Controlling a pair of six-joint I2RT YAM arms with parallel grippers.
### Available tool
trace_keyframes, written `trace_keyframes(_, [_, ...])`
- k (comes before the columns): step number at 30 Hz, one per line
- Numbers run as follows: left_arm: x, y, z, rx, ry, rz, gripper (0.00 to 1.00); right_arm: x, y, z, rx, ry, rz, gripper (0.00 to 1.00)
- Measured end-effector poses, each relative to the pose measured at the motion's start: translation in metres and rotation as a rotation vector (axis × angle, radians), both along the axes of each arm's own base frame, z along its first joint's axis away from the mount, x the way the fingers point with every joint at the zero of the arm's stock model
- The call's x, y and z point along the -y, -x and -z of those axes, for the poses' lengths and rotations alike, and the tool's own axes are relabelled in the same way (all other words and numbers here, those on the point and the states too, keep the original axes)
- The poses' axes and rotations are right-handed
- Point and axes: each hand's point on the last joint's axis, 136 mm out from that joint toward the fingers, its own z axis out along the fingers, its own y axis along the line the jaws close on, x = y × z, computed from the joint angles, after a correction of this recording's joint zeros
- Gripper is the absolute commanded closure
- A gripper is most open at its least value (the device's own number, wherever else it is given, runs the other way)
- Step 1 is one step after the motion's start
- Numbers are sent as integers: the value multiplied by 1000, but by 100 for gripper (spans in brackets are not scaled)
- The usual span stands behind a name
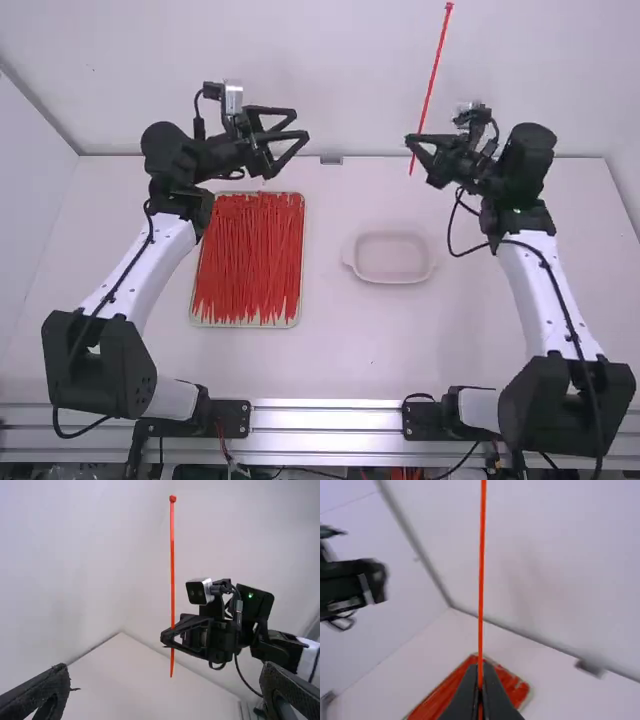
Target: Fasten the cable tie
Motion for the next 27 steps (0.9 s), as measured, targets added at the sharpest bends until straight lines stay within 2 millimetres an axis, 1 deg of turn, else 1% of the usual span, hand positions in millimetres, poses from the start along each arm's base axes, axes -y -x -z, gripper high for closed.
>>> trace_keyframes(4, [-4, -8, -1, -12, 20, -51, 1, 18, -18, 5, -28, 76, 170, 100])
trace_keyframes(8, [-10, -17, -4, -17, 42, -105, 1, 31, -29, 14, -67, 177, 340, 100])
trace_keyframes(11, [-13, -22, -4, -11, 46, -139, 1, 35, -32, 15, -73, 251, 434, 100])
trace_keyframes(14, [-16, -30, 3, -56, 33, -175, 0, 33, -33, 16, -64, 328, 501, 100])
trace_keyframes(16, [-17, -37, 9, -112, 9, -197, 1, 31, -31, 20, -65, 388, 544, 100])
trace_keyframes(18, [-19, -42, 7, -142, -28, -220, 1, 27, -28, 26, -73, 453, 586, 100])
trace_keyframes(19, [-19, -42, 7, -142, -28, -220, 1, 27, -28, 26, -73, 453, 586, 100])
trace_keyframes(21, [-19, -42, -3, -147, -67, -235, 1, 22, -23, 31, -70, 534, 631, 100])
trace_keyframes(24, [-20, -40, -15, -126, -97, -244, 1, 16, -16, 34, -69, 602, 673, 100])
trace_keyframes(27, [-20, -39, -22, -110, -113, -251, 1, 9, -7, 37, -68, 665, 713, 100])
